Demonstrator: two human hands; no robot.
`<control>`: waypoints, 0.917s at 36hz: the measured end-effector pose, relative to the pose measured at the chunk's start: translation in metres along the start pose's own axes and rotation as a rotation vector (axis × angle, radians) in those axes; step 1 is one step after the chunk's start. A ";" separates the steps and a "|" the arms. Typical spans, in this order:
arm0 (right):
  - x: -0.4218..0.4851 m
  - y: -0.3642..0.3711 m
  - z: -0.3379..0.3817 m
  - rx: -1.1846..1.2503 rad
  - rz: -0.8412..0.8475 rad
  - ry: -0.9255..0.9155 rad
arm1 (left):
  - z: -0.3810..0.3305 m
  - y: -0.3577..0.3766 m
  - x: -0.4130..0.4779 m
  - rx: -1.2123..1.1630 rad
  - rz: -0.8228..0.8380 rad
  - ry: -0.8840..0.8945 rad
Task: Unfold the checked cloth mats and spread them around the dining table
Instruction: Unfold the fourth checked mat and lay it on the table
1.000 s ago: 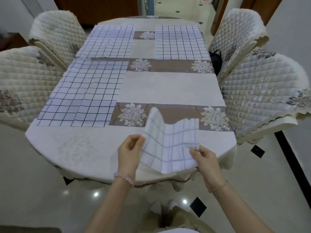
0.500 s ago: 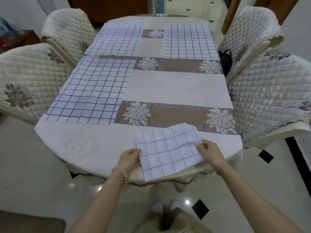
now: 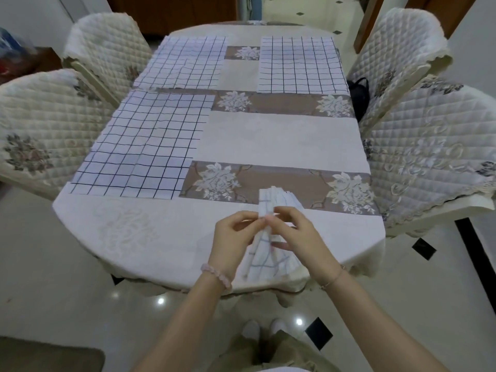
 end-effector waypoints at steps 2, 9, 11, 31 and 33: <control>0.000 0.004 0.009 0.087 -0.022 -0.017 | -0.017 0.005 -0.003 0.054 0.014 0.114; 0.004 -0.024 0.029 0.343 -0.221 -0.143 | -0.042 -0.005 0.004 0.080 -0.060 0.248; 0.002 -0.037 0.026 0.365 -0.282 -0.144 | -0.041 -0.024 0.007 -0.003 -0.195 0.253; -0.028 -0.051 -0.118 0.324 -0.354 0.369 | 0.129 -0.063 0.003 -0.311 -0.192 -0.520; -0.032 -0.043 -0.122 0.192 -0.281 0.395 | 0.137 -0.056 0.000 -0.252 -0.193 -0.534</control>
Point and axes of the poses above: each hand's wrist, its own x-axis towards the middle knuckle, its own y-axis out of the palm, z = x × y, the point moved 7 cm from there along x, towards the middle knuckle, and after that the axes turned 8 degrees about x, right-handed, at the moved point
